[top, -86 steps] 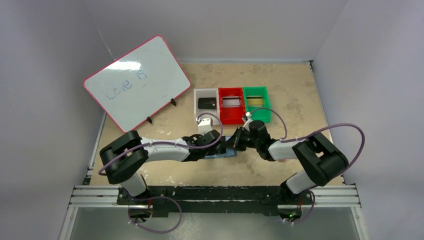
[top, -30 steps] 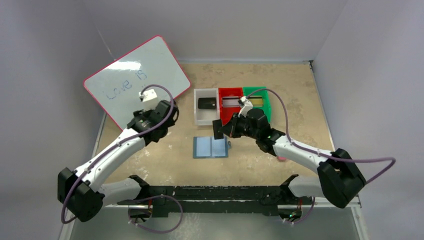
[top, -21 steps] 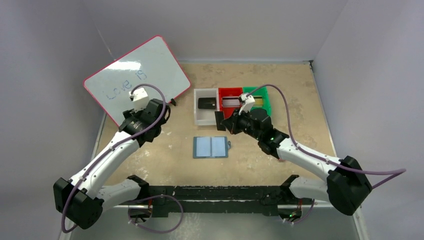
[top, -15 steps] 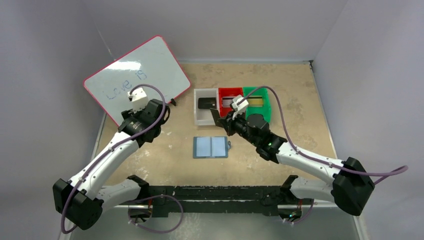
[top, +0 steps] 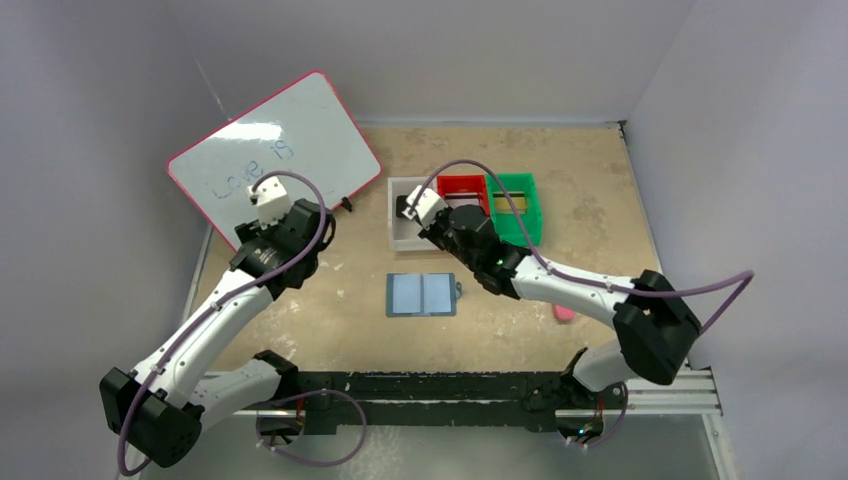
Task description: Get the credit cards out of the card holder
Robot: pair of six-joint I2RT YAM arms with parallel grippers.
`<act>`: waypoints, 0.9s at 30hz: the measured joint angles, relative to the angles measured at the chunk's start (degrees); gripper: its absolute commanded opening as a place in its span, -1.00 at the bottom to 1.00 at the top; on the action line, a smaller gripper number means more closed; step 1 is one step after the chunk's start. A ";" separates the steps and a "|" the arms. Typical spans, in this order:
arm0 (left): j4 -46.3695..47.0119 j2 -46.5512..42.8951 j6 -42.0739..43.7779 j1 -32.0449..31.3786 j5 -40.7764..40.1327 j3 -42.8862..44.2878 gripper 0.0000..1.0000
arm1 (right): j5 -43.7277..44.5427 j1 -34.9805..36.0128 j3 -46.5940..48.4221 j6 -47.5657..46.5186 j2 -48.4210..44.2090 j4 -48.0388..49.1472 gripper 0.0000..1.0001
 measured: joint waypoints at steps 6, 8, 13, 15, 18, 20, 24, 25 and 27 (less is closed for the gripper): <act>0.13 -2.78 0.66 0.00 0.79 -0.02 0.72 | 1.60 0.00 5.75 -7.10 7.82 -2.36 -1.00; 0.61 -4.74 1.07 0.00 1.27 -0.26 0.73 | 1.73 0.00 7.63 -8.87 10.78 -3.19 -1.00; 0.68 -7.96 1.07 0.00 1.05 -0.46 0.75 | 1.18 0.00 11.39 -12.46 16.76 -5.07 -1.00; 0.55 -8.11 1.01 0.00 0.55 -0.46 0.75 | 1.16 0.00 12.98 -13.60 18.86 -5.18 -1.00; 0.22 -8.15 0.79 0.00 -0.39 -0.46 0.76 | 2.54 0.00 15.17 -15.30 21.79 -5.25 -1.00; 0.22 -8.50 0.59 0.00 -0.81 -0.46 0.76 | 4.02 0.00 16.90 -16.24 23.96 -5.55 -1.00; 0.26 -9.84 0.59 0.04 -1.51 -0.46 0.77 | 5.81 -0.09 19.04 -17.51 26.82 -6.62 -1.00; 0.26 -10.10 0.59 0.04 -1.68 -0.46 0.77 | 5.90 -0.17 19.19 -17.84 27.06 -6.78 -1.00; 0.26 -10.32 0.59 0.04 -1.95 -0.46 0.78 | 6.03 -0.42 19.39 -18.82 27.50 -7.17 -1.00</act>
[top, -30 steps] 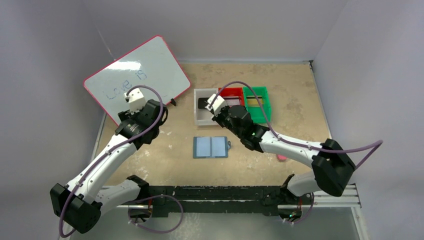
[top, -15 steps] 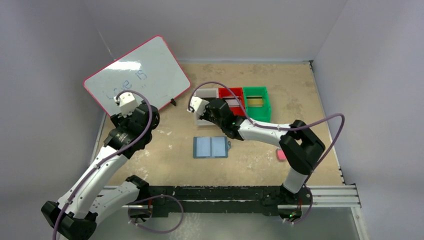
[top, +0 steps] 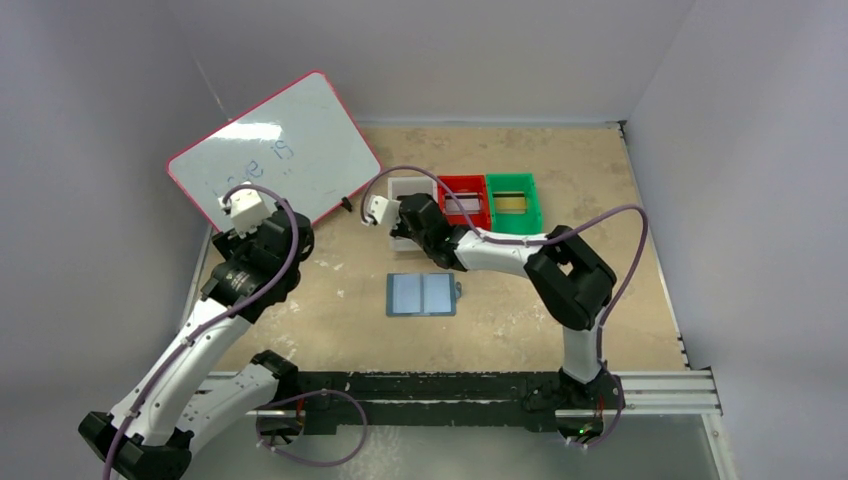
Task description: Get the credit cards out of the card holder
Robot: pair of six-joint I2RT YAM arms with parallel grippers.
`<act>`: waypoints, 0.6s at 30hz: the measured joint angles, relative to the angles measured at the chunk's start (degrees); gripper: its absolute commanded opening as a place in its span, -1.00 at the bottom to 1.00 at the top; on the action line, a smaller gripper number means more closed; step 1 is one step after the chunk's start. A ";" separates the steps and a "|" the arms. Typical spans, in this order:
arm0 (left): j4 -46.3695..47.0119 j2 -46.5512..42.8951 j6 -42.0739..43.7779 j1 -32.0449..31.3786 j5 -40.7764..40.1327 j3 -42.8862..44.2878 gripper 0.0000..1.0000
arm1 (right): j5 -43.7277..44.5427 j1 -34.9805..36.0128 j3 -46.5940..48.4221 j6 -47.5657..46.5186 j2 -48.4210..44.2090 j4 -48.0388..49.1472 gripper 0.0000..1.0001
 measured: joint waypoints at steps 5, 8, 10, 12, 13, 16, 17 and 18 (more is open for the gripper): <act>-0.04 0.55 0.00 0.00 -0.17 0.00 0.78 | 0.28 -0.98 0.70 -2.86 0.98 0.02 -1.00; -0.04 0.61 0.00 0.00 -0.17 0.00 0.78 | -0.70 -1.64 1.31 -4.57 1.79 0.07 -0.98; -0.04 0.59 0.00 0.00 -0.22 0.00 0.78 | -0.90 -1.92 2.38 -5.79 2.91 0.02 -0.97; -0.04 0.59 0.00 0.00 -0.31 0.00 0.78 | -0.90 -2.23 3.56 -6.91 4.26 0.07 -0.96; -0.04 0.59 0.00 0.00 -0.35 0.00 0.78 | -0.94 -2.43 4.13 -7.50 5.01 0.07 -0.95; -0.04 0.59 0.00 0.00 -0.37 0.00 0.78 | -1.31 -3.02 4.94 -8.96 6.51 0.24 -0.90; -0.04 0.59 0.00 0.00 -0.37 0.00 0.78 | -1.51 -3.15 5.03 -9.22 6.82 0.37 -0.89; -0.04 0.59 0.00 0.00 -0.39 0.00 0.78 | -1.86 -3.28 5.14 -9.68 7.08 0.44 -0.88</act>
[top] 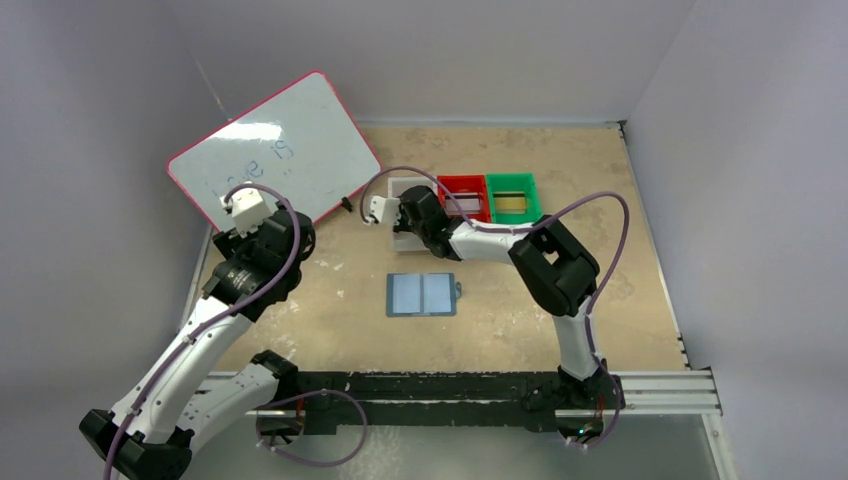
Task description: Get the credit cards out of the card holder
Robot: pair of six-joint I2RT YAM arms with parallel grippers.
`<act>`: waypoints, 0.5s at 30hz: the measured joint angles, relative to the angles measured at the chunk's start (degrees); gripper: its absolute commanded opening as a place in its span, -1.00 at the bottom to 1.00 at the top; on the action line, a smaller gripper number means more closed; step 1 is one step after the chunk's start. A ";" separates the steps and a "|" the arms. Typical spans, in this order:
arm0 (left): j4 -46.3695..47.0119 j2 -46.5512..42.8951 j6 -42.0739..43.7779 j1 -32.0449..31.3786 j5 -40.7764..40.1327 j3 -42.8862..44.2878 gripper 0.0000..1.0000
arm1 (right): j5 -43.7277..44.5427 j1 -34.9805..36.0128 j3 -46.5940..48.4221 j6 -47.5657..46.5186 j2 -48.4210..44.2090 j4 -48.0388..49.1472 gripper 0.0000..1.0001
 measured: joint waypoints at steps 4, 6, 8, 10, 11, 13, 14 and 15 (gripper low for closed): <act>0.00 0.00 0.00 0.00 -0.02 0.00 0.78 | -0.46 -0.37 0.07 -1.29 0.15 0.09 -0.83; 0.00 0.07 0.00 0.00 -0.02 0.00 0.78 | -0.55 -0.50 0.09 -1.73 0.15 0.09 -0.82; 0.00 0.24 0.00 0.00 -0.02 0.00 0.78 | -0.52 -0.55 0.09 -2.10 0.15 0.09 -0.79; 0.00 0.50 0.00 0.00 0.02 0.00 0.78 | -0.52 -0.57 0.09 -2.32 0.15 0.09 -0.74; 0.00 0.66 0.00 0.00 0.04 0.00 0.78 | -0.52 -0.59 0.09 -2.34 0.15 0.07 -0.72; 0.02 0.87 0.02 0.00 0.07 0.00 0.78 | -0.52 -0.66 0.11 -2.34 0.15 -0.04 -0.64; 0.02 0.98 0.02 0.00 0.07 0.00 0.78 | -0.55 -0.72 0.13 -2.32 0.15 -0.13 -0.61; 0.02 1.07 0.02 0.00 0.09 0.00 0.78 | -0.57 -0.79 0.20 -2.34 0.15 -0.33 -0.60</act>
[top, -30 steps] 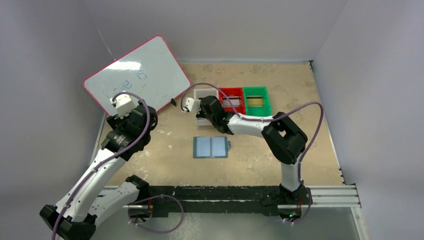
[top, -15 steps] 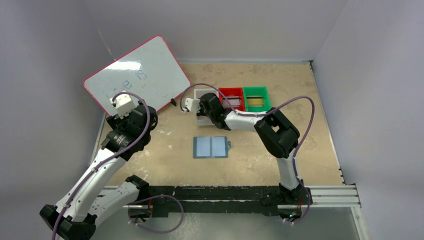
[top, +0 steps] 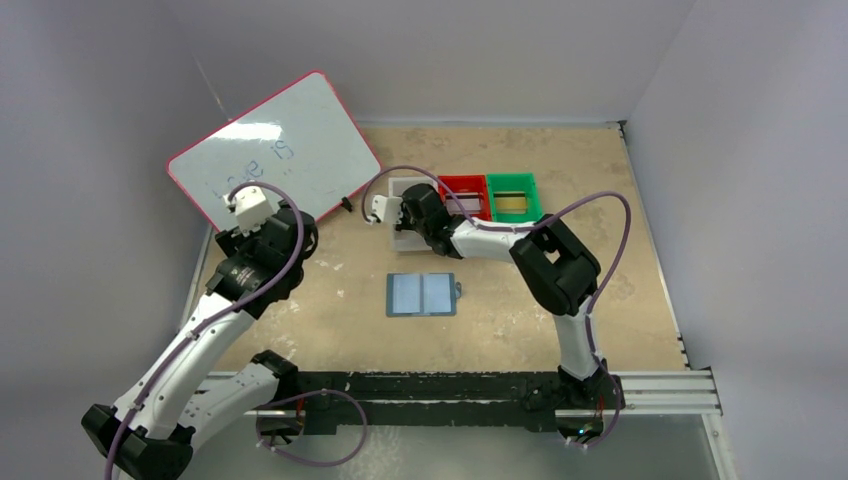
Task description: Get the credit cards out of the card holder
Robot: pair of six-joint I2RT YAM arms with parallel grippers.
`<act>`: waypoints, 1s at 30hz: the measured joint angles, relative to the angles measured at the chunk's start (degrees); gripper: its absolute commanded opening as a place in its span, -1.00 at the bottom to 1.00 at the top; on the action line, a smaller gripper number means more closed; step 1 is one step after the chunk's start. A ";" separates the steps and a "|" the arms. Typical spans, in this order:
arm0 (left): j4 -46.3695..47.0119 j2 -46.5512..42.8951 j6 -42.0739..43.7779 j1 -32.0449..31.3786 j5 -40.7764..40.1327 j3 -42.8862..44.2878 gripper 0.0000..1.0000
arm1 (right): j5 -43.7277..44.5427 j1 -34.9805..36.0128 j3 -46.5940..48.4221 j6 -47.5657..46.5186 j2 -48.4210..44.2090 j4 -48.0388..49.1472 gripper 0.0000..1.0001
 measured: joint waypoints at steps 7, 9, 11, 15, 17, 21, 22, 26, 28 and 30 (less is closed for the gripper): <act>0.00 0.28 0.02 0.00 0.04 0.00 0.78 | -1.44 -0.15 0.17 0.35 0.00 -0.46 -0.52; -0.02 0.28 0.02 0.00 0.04 0.00 0.78 | -1.86 -0.15 0.17 0.52 0.00 -0.52 -0.51; 0.00 0.28 0.00 0.00 0.04 0.00 0.78 | -2.62 -0.28 0.17 0.76 0.00 -0.52 -0.51; -0.02 0.28 0.02 0.00 0.13 0.00 0.78 | -3.26 -0.42 0.17 1.62 -0.04 -0.55 -0.47; 0.00 0.35 0.02 0.00 0.20 0.00 0.78 | -3.89 -0.46 0.17 2.14 -0.09 -0.55 -0.42; 0.00 0.70 0.02 0.00 0.26 0.00 0.78 | -4.63 -0.48 0.17 3.23 -0.26 -0.68 -0.41; 0.00 0.81 0.04 0.00 0.26 0.00 0.78 | -4.92 -0.52 0.17 3.58 -0.42 -0.83 -0.40; 0.00 1.09 0.22 0.00 0.42 0.00 0.78 | -6.47 -0.83 0.15 5.51 -1.53 -1.01 -0.38; 0.00 1.14 0.37 0.00 0.46 0.00 0.78 | -7.50 -1.22 0.15 6.73 -2.34 -0.98 -0.37; 0.02 1.16 0.44 0.00 0.48 0.00 0.78 | -8.39 -1.68 0.13 8.28 -3.54 -0.98 -0.37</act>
